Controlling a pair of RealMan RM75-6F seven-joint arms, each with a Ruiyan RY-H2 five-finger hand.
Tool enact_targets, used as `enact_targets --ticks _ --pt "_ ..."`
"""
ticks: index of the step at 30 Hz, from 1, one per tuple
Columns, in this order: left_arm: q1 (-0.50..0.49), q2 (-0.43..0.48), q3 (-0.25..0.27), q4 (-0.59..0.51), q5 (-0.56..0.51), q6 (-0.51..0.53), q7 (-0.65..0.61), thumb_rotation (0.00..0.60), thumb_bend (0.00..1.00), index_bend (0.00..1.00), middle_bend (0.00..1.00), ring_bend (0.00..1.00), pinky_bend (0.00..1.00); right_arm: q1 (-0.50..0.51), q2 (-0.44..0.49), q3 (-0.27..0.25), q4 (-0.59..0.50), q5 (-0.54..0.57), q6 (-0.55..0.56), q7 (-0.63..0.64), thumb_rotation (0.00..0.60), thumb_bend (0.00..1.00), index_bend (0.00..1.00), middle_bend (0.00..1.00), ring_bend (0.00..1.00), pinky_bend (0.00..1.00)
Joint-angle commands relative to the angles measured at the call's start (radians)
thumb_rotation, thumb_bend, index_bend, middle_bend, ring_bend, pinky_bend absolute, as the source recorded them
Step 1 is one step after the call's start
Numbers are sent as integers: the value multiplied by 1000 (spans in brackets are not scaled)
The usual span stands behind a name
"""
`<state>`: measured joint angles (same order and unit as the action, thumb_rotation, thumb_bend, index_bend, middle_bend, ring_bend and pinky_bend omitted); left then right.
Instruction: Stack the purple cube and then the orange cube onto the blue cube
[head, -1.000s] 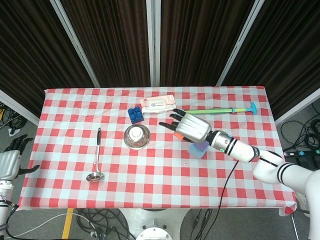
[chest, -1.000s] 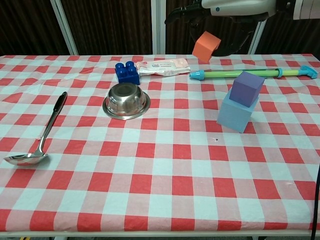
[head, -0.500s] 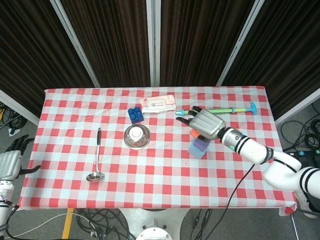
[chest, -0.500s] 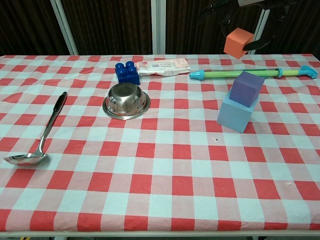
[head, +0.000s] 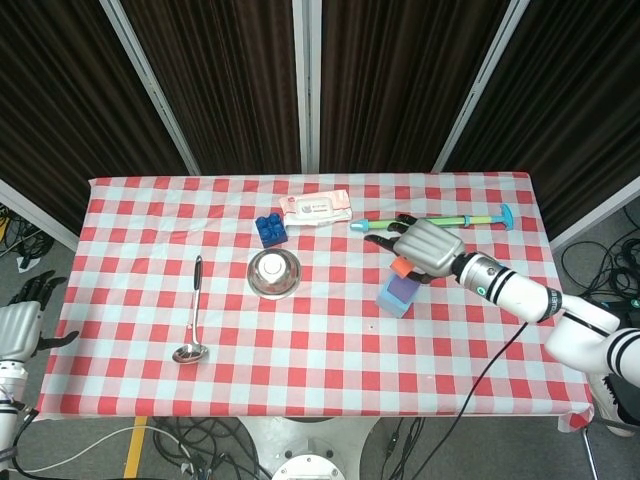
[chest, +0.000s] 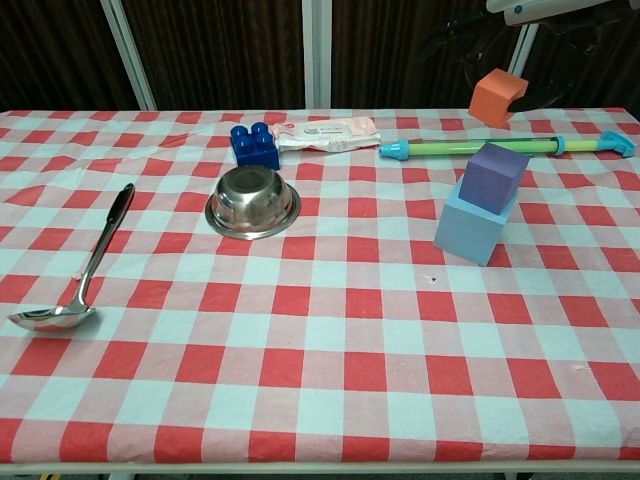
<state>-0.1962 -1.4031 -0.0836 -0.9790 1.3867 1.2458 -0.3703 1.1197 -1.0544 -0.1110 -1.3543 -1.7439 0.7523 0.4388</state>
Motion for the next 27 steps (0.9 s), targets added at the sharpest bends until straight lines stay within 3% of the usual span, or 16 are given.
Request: enact_targets --ticks 1,15,27 --pt "0 -2 1 5 0 -2 0 600 86 239 205 120 265 -3 -9 -26 29 -38 19 51 600 251 52 480 147 127" --pt "1 -10 1 21 2 2 -3 600 85 239 205 120 265 -7 -33 -86 94 -127 77 140 600 250 52 480 148 126" --pt "1 -14 -1 29 -1 0 2 600 86 239 206 119 265 -22 -77 -95 160 -132 110 168 600 250 53 474 148 126"
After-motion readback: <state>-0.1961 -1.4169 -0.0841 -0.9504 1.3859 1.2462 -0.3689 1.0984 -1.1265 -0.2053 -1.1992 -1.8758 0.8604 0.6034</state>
